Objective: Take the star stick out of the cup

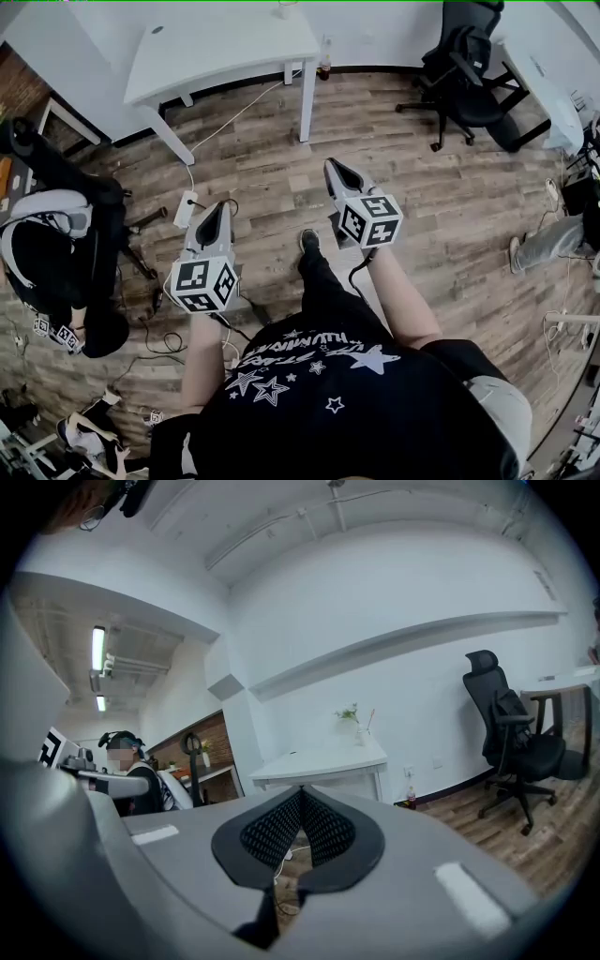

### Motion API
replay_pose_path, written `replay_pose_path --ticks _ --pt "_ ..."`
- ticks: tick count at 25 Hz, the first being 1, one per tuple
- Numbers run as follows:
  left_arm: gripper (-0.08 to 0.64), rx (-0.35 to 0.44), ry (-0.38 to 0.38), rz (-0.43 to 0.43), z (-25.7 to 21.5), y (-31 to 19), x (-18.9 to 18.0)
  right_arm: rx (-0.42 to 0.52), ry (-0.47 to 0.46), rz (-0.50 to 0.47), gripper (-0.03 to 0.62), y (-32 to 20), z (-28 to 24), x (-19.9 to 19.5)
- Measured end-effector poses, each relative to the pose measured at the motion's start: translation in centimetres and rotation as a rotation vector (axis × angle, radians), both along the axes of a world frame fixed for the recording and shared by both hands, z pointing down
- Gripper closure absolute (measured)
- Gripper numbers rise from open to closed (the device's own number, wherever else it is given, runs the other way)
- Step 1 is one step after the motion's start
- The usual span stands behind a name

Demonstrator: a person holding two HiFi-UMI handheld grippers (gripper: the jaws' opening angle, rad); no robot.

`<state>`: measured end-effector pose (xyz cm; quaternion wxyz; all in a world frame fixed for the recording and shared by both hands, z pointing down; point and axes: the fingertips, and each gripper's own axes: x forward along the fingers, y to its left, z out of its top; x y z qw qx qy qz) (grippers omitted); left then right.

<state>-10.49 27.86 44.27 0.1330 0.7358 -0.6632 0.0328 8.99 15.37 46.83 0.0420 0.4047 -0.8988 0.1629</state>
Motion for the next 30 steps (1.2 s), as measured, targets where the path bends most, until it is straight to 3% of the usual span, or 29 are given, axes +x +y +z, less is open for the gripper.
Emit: replay_pose_path --ticks 9,19,30 --pt "0.557 0.027 -0.018 0.003 -2.5 -13.0 -1.0 0.017 -0.027 -0.010 0.577 -13.3 -2.3 -1.2" --pt "0.557 0.046 -0.036 -0.050 -3.6 -24.7 -1.4 0.018 -0.043 -0.047 0.577 -25.5 -2.8 -1.3" --pt "0.557 0.042 -0.030 -0.049 -3.5 -31.6 -1.2 -0.008 -0.056 -0.044 0.577 -32.2 -1.7 -1.3"
